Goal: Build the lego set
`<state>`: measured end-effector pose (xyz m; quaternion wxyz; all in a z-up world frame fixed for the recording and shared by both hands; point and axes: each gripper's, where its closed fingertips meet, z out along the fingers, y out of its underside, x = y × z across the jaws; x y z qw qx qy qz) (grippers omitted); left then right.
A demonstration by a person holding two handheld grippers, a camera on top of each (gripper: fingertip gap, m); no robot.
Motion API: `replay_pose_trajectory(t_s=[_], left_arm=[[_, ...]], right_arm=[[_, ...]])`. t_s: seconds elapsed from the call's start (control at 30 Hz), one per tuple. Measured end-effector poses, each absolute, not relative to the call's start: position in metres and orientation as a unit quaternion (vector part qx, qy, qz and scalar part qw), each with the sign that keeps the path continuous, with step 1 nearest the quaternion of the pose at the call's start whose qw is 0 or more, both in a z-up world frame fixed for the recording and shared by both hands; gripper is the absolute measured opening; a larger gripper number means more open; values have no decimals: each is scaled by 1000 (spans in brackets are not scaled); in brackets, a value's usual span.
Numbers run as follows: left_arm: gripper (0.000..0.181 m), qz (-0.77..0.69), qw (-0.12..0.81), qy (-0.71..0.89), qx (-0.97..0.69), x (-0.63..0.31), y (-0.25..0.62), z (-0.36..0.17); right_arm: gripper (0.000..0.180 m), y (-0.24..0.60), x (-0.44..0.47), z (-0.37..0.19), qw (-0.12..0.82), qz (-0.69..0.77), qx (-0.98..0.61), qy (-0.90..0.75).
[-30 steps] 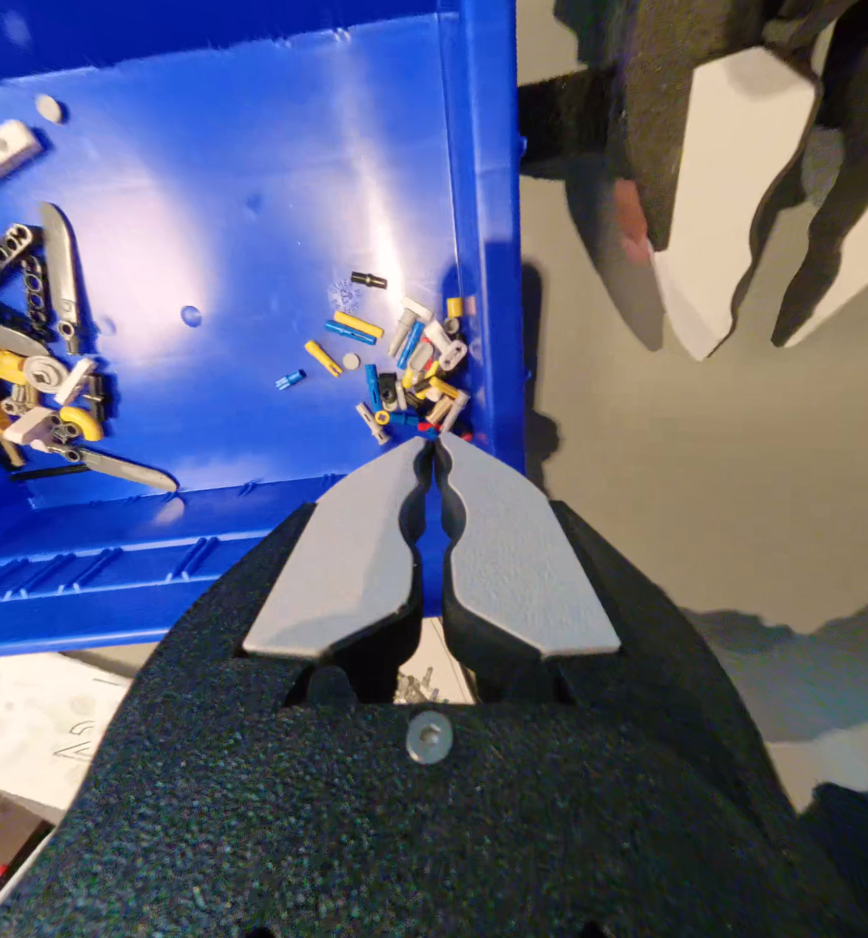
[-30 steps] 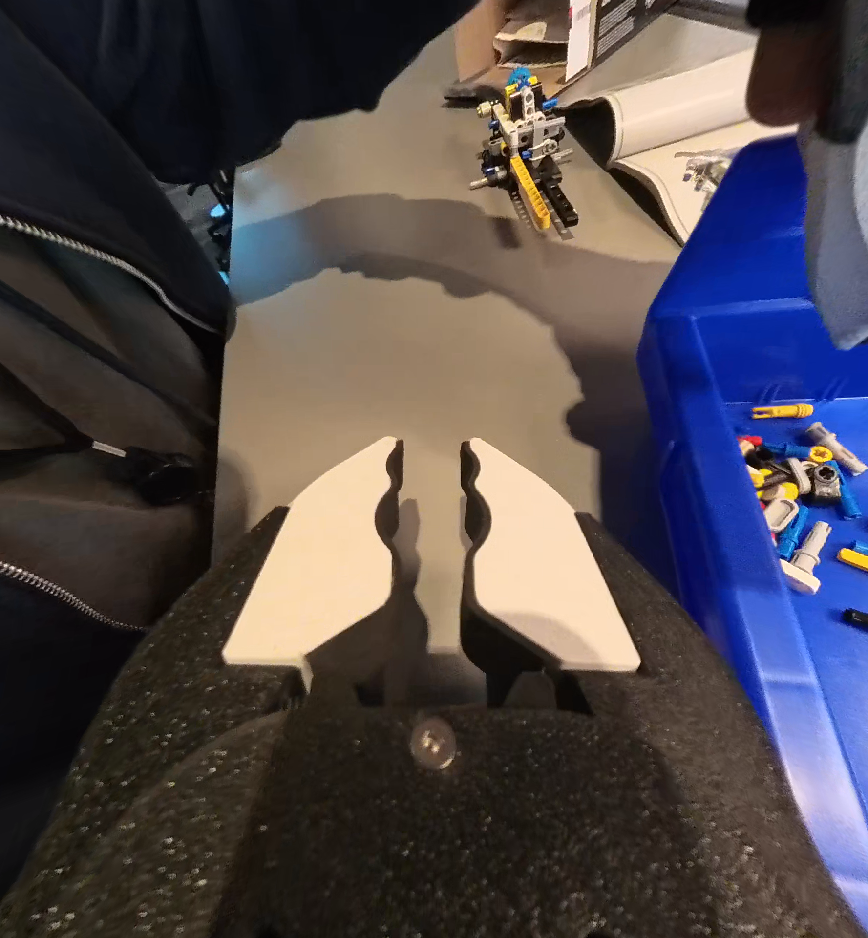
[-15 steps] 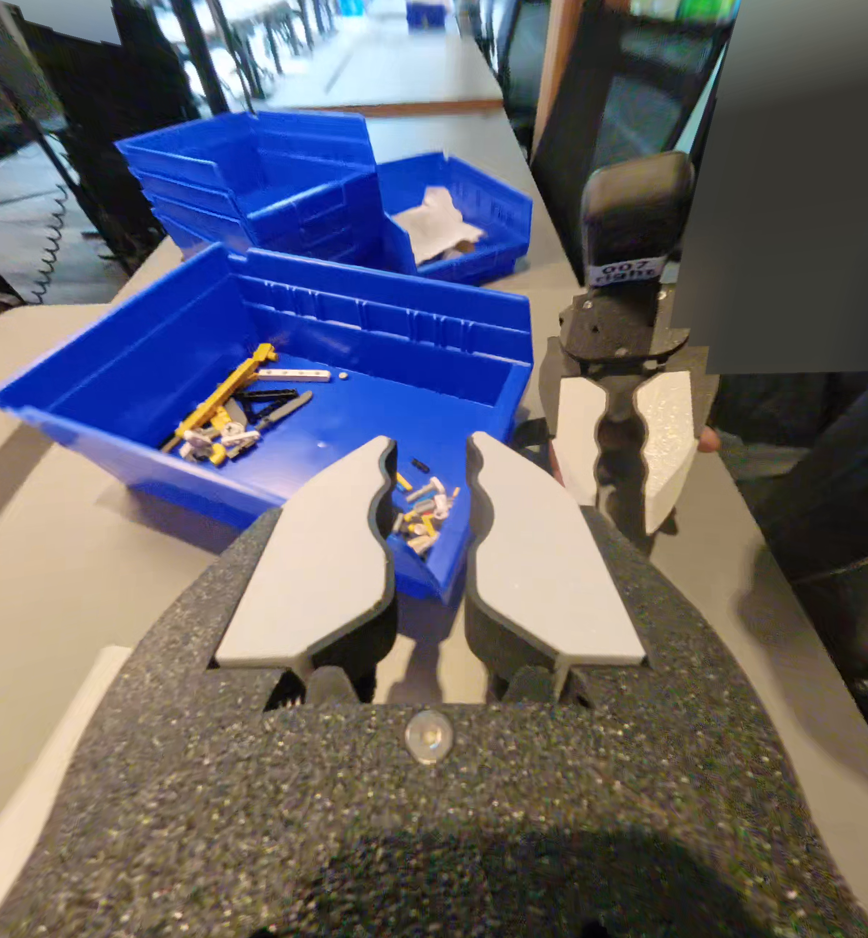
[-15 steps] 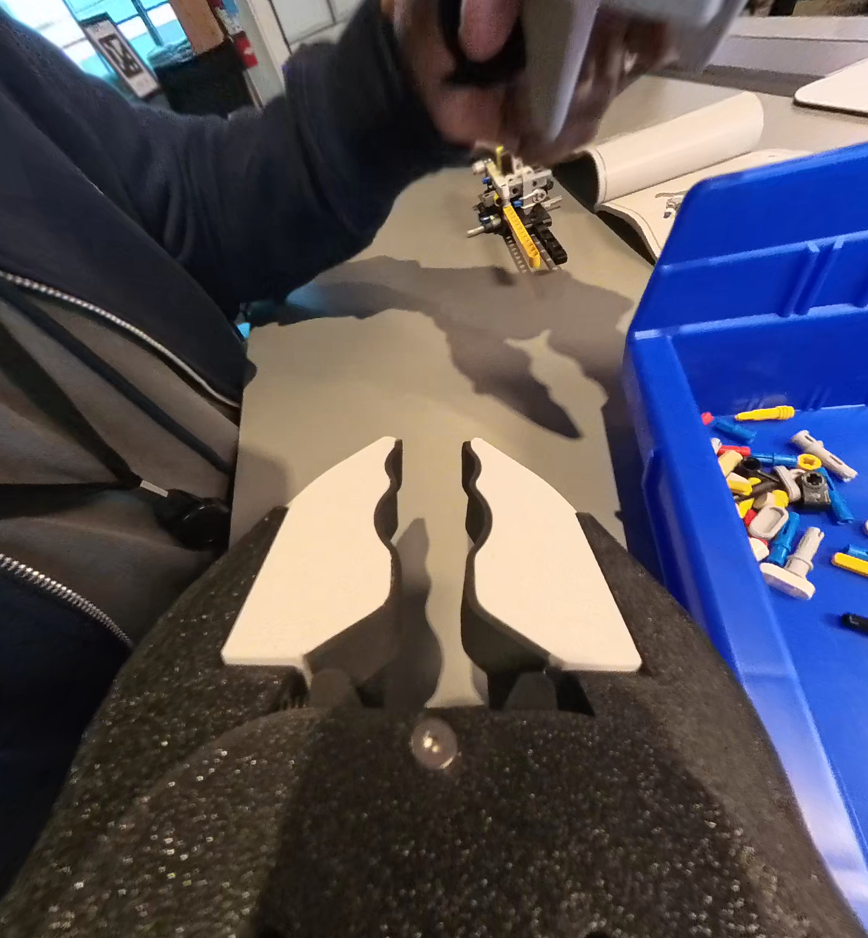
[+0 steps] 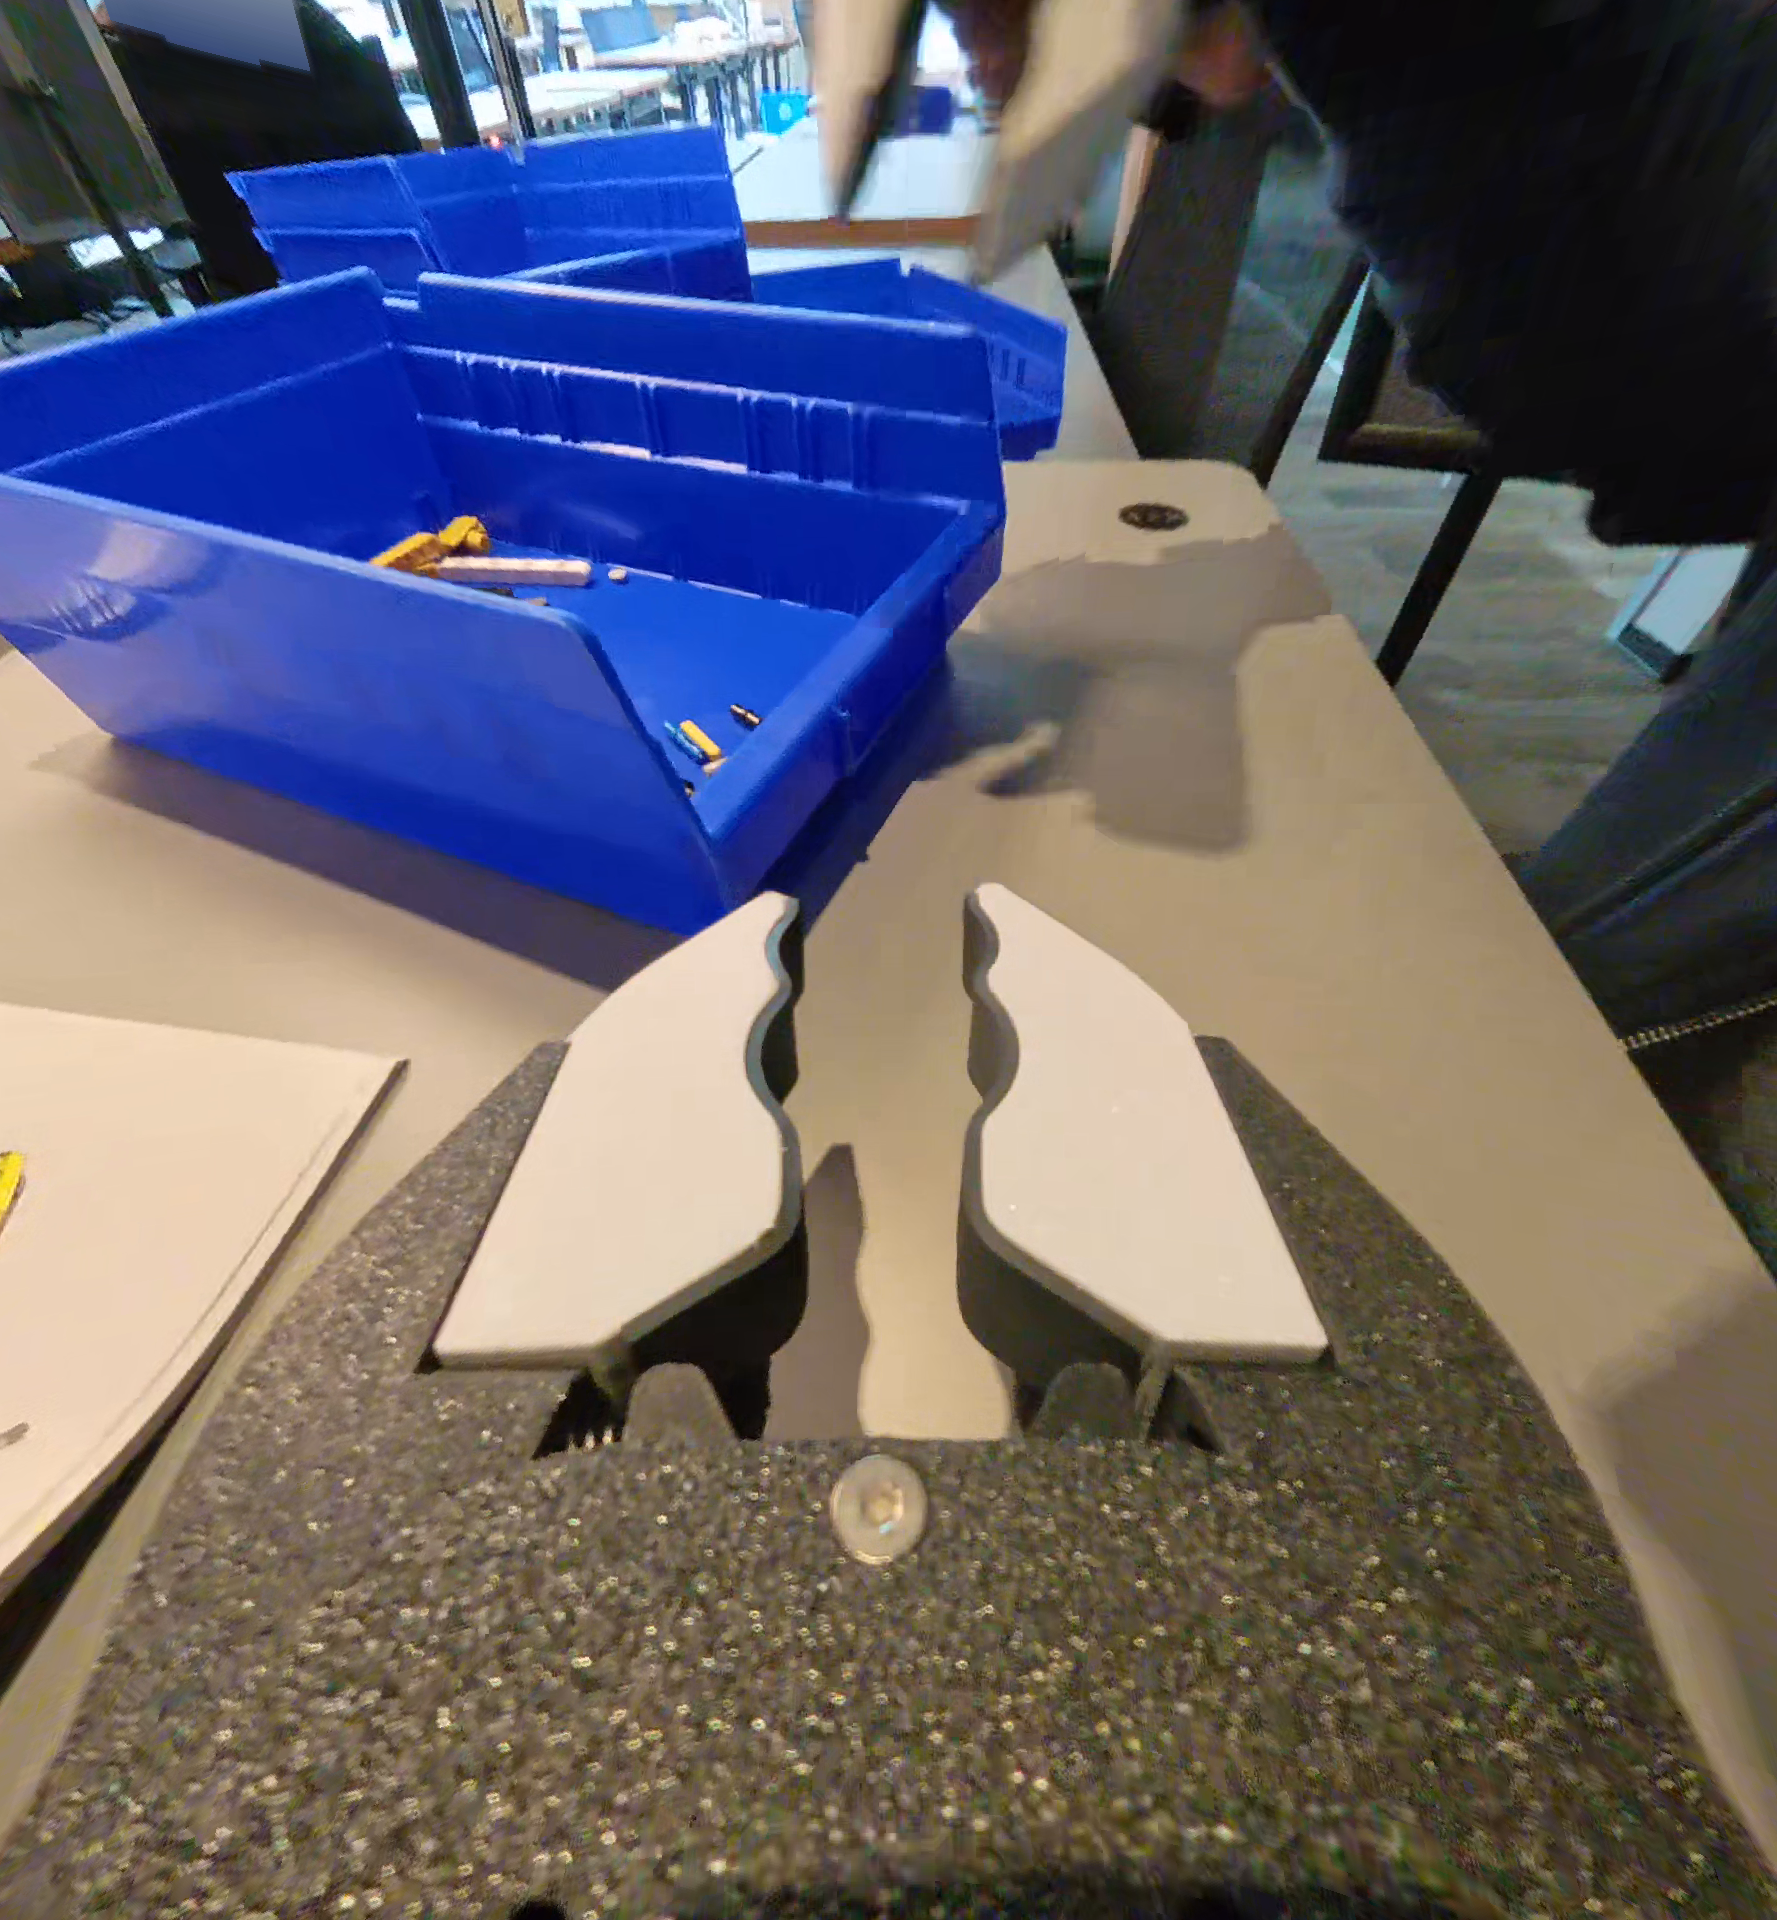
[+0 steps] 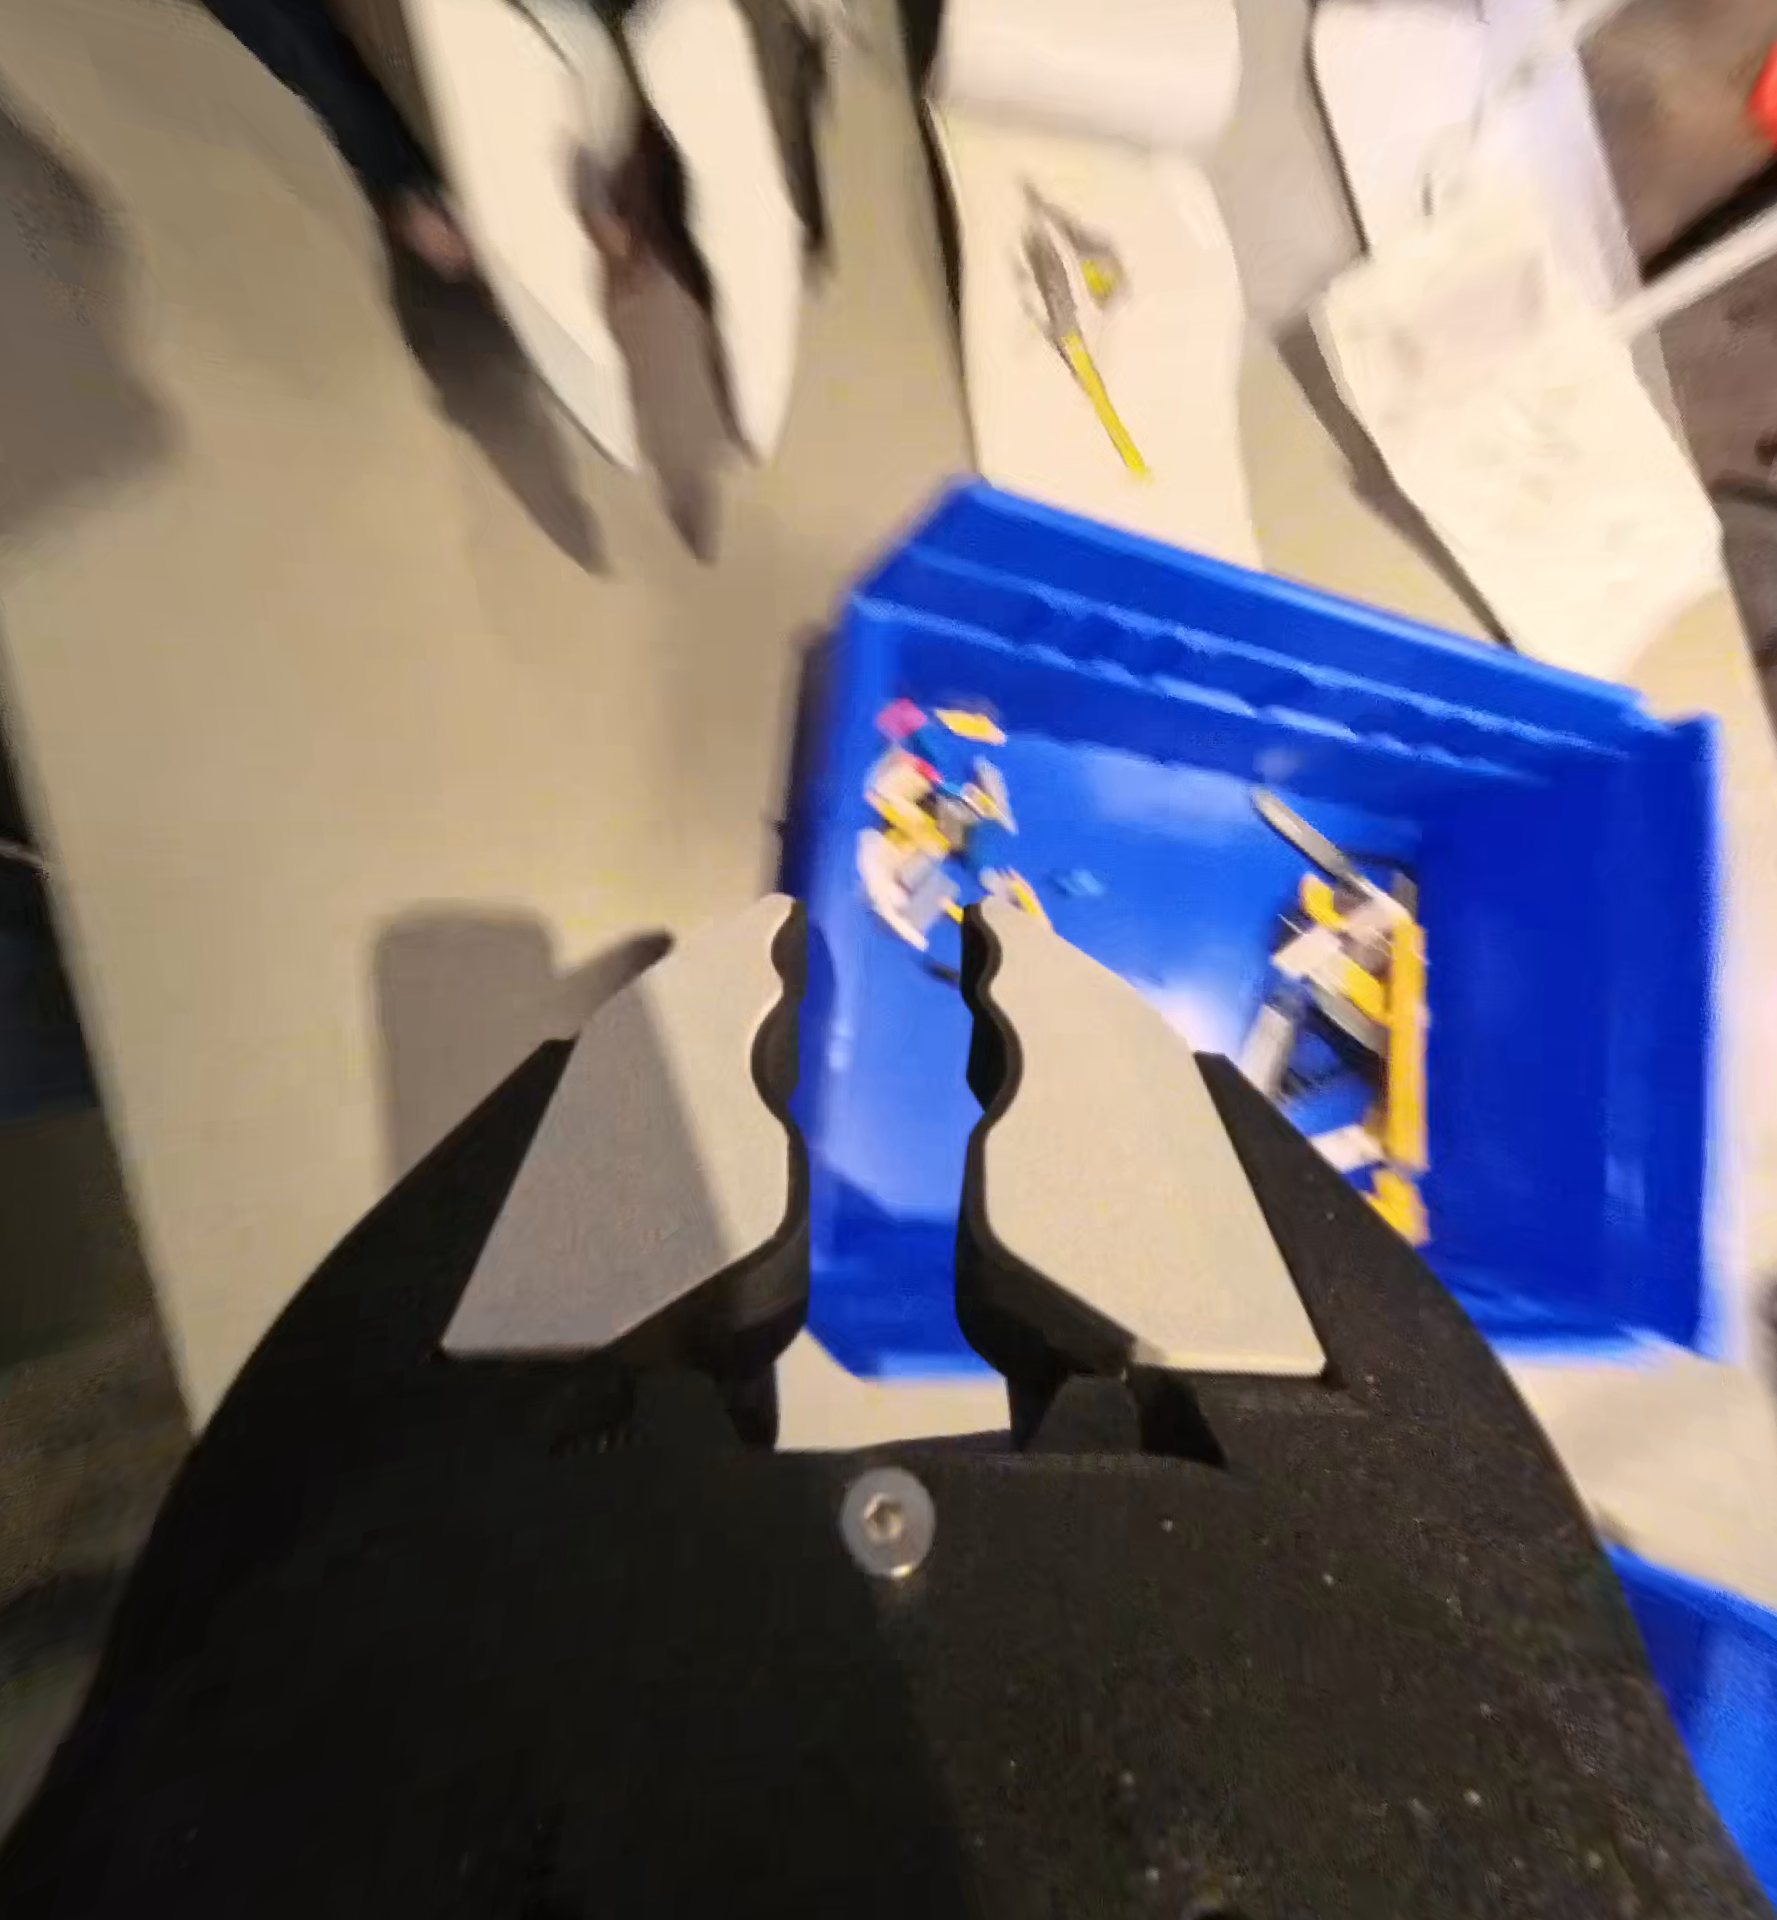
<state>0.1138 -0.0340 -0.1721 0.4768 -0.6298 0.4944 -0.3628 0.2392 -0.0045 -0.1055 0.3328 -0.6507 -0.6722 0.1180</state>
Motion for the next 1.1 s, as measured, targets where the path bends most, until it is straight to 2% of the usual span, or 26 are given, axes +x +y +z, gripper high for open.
replay_pose_trajectory(t_s=[0.07,0.27,0.4,0.53,1.1], left_arm=[[29,-375,479,484,-628,111,-36,-169],[28,-383,485,463,-635,101,-35,-166],[28,-382,486,458,-640,100,-33,-166],[28,-381,486,457,-640,100,-32,-166],[27,-391,480,450,-643,99,-31,-165]], right_arm=[[28,44,260,-112,246,34,-673,-697],[26,126,308,-180,-121,-83,-680,-718],[25,132,321,-209,-268,-105,-659,-695],[24,140,331,-224,-298,-136,-651,-685],[19,147,344,-238,-287,-151,-659,-679]])
